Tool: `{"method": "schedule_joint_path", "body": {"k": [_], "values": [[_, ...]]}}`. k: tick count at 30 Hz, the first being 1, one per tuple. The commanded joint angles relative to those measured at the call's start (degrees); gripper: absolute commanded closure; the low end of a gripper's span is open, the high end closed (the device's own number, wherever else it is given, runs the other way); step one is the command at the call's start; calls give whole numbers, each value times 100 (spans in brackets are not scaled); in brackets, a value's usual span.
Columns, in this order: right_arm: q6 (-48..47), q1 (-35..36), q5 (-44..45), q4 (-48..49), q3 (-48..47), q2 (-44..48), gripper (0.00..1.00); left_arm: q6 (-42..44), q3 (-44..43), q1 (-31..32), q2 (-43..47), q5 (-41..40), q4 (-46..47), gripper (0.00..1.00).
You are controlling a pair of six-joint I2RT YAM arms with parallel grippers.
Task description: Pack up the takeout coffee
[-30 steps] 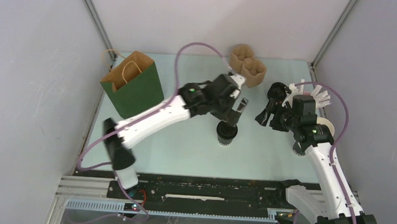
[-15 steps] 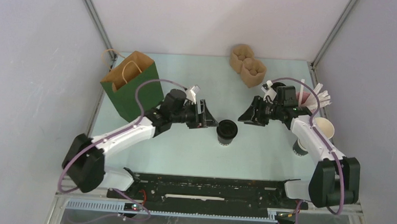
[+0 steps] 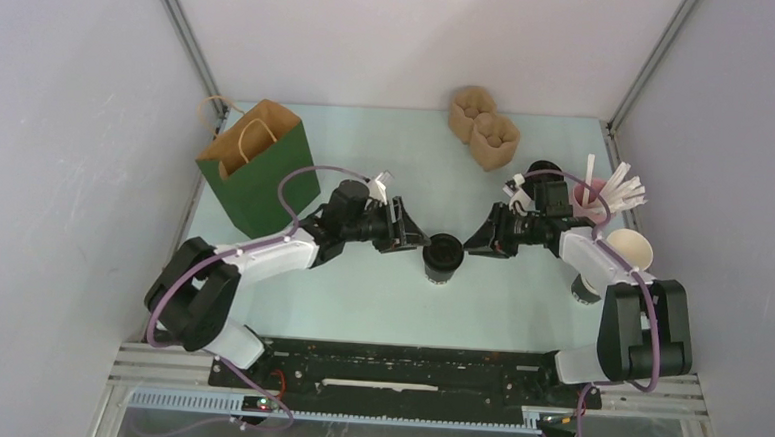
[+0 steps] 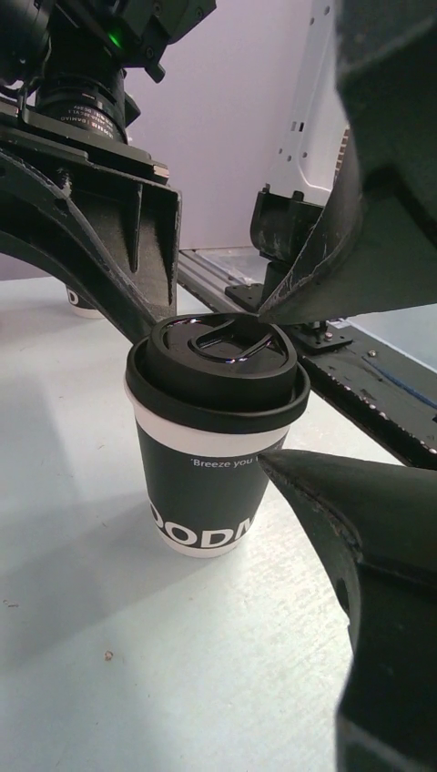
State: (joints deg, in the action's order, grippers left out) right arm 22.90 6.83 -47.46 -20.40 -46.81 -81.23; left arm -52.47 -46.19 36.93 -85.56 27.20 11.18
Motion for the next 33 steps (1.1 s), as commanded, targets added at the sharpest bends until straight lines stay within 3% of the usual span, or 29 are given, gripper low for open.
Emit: {"method": "schedule_joint_path", "body": {"k": [1,18,25,31,33], "values": [[72,-24,-197,361,-30,-48,60,59,78,-34,-87,25,213,43],[128,-41,-244,474,16,-130,65,37,158,-28,-450,42,227,60],[166,-25,-180,543,92,-149,66,103,352,-28,-437,-75,274,60],[163,-24,-176,544,93,-112,66,221,394,-35,17,-95,281,43],[180,-39,-180,570,93,-95,66,288,323,-57,196,-115,140,31]]}}
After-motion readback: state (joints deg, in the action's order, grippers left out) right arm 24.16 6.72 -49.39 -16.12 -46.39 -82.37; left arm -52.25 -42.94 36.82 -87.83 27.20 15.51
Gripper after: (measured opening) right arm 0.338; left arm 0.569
